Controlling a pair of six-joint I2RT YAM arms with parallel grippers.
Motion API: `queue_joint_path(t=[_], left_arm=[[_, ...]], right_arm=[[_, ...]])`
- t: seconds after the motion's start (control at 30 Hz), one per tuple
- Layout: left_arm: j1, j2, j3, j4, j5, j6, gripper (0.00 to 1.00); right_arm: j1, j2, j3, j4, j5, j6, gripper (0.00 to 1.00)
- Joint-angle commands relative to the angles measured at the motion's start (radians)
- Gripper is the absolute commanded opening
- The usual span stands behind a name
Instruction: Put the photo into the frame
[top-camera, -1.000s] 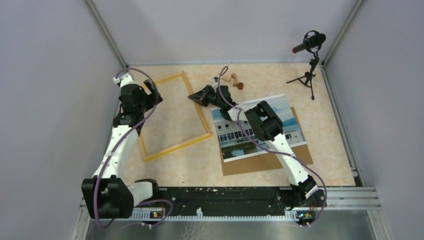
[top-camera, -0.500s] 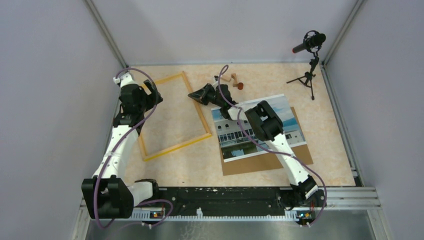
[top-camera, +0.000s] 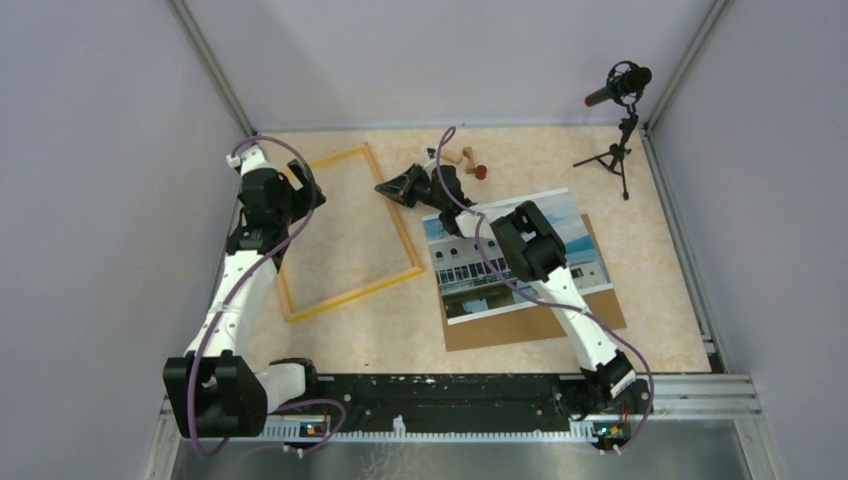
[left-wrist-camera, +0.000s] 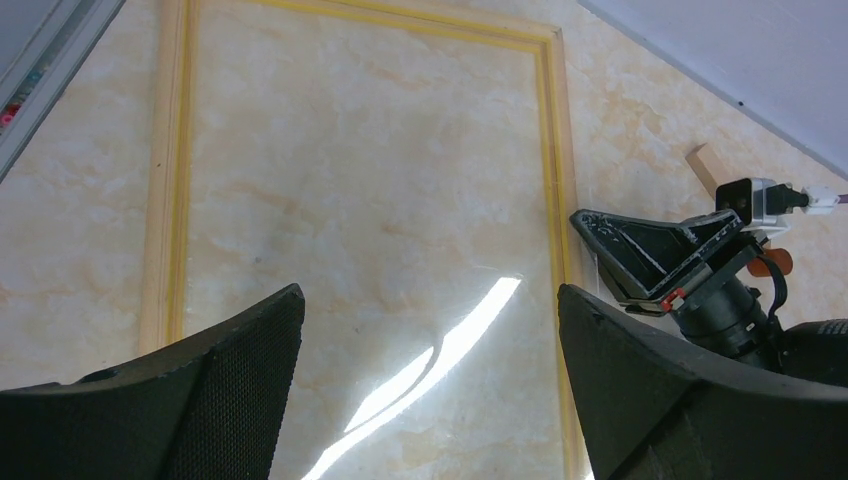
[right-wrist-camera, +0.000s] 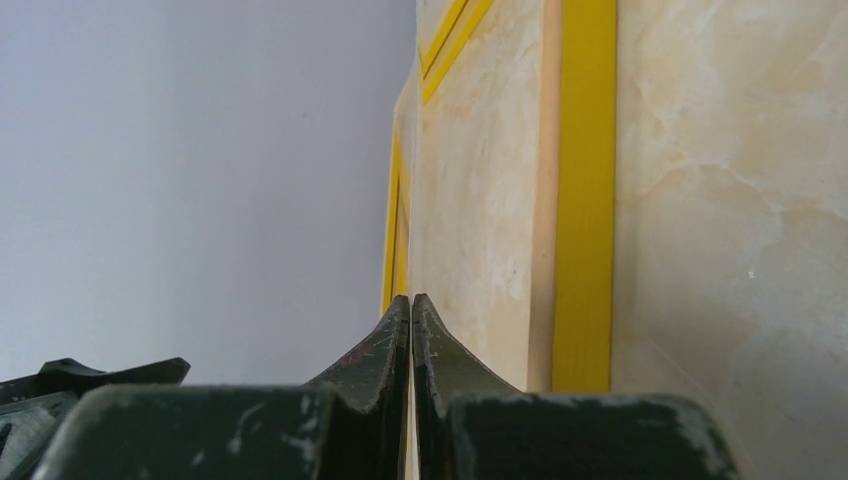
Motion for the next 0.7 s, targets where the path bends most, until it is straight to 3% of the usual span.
queue_joint_path(t=[0.0,0.37,0.53,0.67], left_arm=[[0.006,-0.032,-0.007,0.049,0.010,0.000,0.99],[0.013,-0.031,-0.010,0.049,0.017,-0.002,0.99],[0.017,-0.013,-0.012,0.051,0.009,0.000,0.99],[0.018,0.017,-0.045,0.079,-0.061,-0.027,0.99]], right_arm=[[0.000,0.008,0.073,0.011,-0.060,0.007,0.00],[-0.001,0.030,0.123,-0.138,-0.131,0.052,0.01],[-0.006,0.019,0.144,-0.203,-0.166,-0.002,0.34],[-0.005,0.012,0.181,-0.297,-0.199,-0.068,0.42]])
